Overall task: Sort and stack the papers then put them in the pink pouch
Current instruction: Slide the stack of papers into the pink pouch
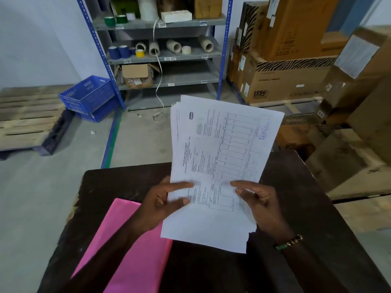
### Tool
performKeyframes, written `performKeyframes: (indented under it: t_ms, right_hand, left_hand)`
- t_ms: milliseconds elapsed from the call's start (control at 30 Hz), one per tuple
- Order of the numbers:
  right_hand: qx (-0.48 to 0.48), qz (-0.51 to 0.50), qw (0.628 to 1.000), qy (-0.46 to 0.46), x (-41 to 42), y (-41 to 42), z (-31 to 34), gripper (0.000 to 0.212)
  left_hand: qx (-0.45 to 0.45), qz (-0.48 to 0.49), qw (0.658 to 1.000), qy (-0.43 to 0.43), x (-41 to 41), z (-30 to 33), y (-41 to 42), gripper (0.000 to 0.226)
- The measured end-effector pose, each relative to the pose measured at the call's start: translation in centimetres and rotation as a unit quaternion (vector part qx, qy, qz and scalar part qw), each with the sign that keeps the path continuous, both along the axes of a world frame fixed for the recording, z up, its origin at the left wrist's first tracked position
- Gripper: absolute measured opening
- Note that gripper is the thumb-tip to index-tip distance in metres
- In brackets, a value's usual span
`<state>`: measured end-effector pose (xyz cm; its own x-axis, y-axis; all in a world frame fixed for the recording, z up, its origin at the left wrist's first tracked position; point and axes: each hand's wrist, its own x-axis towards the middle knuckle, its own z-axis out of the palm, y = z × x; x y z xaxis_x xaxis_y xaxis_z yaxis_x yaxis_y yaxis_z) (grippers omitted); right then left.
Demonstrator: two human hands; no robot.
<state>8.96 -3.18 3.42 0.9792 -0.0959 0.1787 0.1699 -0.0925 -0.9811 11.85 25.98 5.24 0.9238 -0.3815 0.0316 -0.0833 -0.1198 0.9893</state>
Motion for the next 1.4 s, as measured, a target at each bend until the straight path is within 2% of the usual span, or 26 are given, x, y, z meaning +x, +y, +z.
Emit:
performKeyframes:
  t_ms: [67, 133, 300, 433, 533, 700, 800, 867, 1000, 1067, 1200, 1267, 1400]
  right_hand:
    - [-0.006, 0.022, 1.0, -0.017, -0.1, 0.1, 0.5, 0.034]
    - [-0.018, 0.054, 0.998, -0.041, 0.0, 0.4, 0.6, 0.036]
    - [-0.084, 0.072, 0.988, -0.109, 0.2, 0.9, -1.2, 0.036]
    - [-0.134, 0.022, 0.982, -0.129, -0.5, 1.3, -3.2, 0.042]
    - [-0.156, 0.006, 0.976, -0.152, -1.0, 1.6, -3.8, 0.046]
    - [-0.151, -0.038, 0.983, -0.095, -1.9, 1.8, -3.4, 0.024]
    - [-0.142, -0.028, 0.985, -0.09, -2.1, 2.0, -3.0, 0.021]
    - [-0.122, -0.023, 0.988, -0.096, -1.9, 1.9, -3.0, 0.02]
    - [-0.036, -0.009, 0.998, -0.059, -1.0, 0.4, -3.0, 0.027]
    - [-0.042, 0.034, 0.997, -0.057, -0.7, -0.2, -3.1, 0.027]
    - [-0.063, 0.075, 0.994, -0.046, -0.1, -0.8, -3.5, 0.023]
    - [-0.057, 0.082, 0.995, -0.027, -0.1, -0.7, -3.7, 0.022]
    - [-0.05, 0.083, 0.995, -0.017, -0.9, -0.2, -3.7, 0.024]
  left_hand:
    - [-0.065, 0.039, 0.997, 0.022, 0.6, 1.0, -0.1, 0.041]
    - [-0.092, 0.067, 0.993, 0.01, 1.1, 1.8, -0.7, 0.039]
    - [-0.063, 0.096, 0.99, -0.084, 0.9, 0.0, -2.9, 0.022]
    - [-0.06, 0.112, 0.982, -0.141, -0.8, -2.0, -4.6, 0.027]
    - [-0.068, 0.095, 0.971, -0.207, -1.8, -2.4, -6.1, 0.021]
    - [-0.036, 0.124, 0.972, -0.197, -1.7, -3.4, -5.5, 0.032]
    - [0.007, 0.109, 0.966, -0.234, -1.7, -3.5, -5.1, 0.04]
    - [0.006, 0.096, 0.962, -0.254, -1.8, -3.1, -5.3, 0.037]
    - [-0.017, 0.078, 0.966, -0.247, -1.0, -2.6, -4.2, 0.03]
    - [-0.022, 0.05, 0.972, -0.227, -0.8, -2.7, -3.6, 0.031]
    - [-0.043, 0.063, 0.993, -0.095, -1.3, -3.7, -3.3, 0.026]
    - [-0.033, 0.08, 0.994, -0.061, -1.4, -4.2, -3.5, 0.022]
    - [-0.006, 0.099, 0.991, -0.095, -2.1, -4.1, -3.8, 0.02]
